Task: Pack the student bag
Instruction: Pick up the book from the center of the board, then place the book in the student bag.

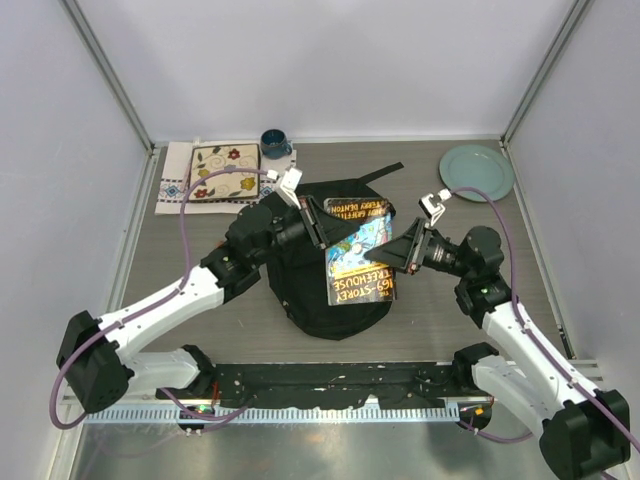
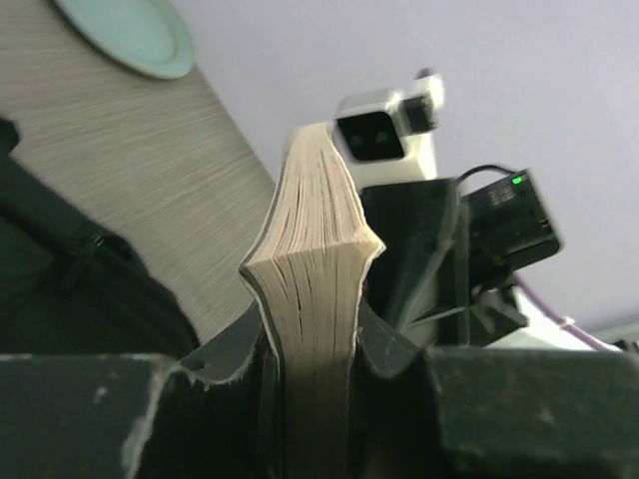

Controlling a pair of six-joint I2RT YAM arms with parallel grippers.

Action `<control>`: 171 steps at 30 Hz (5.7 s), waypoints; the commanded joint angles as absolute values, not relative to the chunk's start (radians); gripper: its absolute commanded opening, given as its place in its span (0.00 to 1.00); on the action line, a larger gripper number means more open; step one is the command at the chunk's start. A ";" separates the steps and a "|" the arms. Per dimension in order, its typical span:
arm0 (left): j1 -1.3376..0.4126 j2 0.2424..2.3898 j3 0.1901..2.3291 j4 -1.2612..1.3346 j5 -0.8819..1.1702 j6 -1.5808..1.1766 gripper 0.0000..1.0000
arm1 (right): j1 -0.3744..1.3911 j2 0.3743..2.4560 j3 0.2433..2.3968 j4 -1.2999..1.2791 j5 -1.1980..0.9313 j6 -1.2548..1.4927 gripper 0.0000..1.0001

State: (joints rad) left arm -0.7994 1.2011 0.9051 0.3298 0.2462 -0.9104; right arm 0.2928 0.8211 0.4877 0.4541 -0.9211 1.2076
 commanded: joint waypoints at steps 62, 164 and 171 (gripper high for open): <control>-0.719 0.891 0.624 0.036 -0.121 -0.915 1.00 | 0.781 0.676 0.377 0.269 0.151 1.252 0.00; -1.104 1.460 1.497 -0.495 -0.522 -0.453 0.00 | 0.778 0.179 0.600 -0.594 -0.120 1.192 0.00; -1.104 1.491 1.551 -0.471 -0.459 -0.457 0.00 | 0.778 0.244 0.471 -0.421 -0.186 1.247 0.00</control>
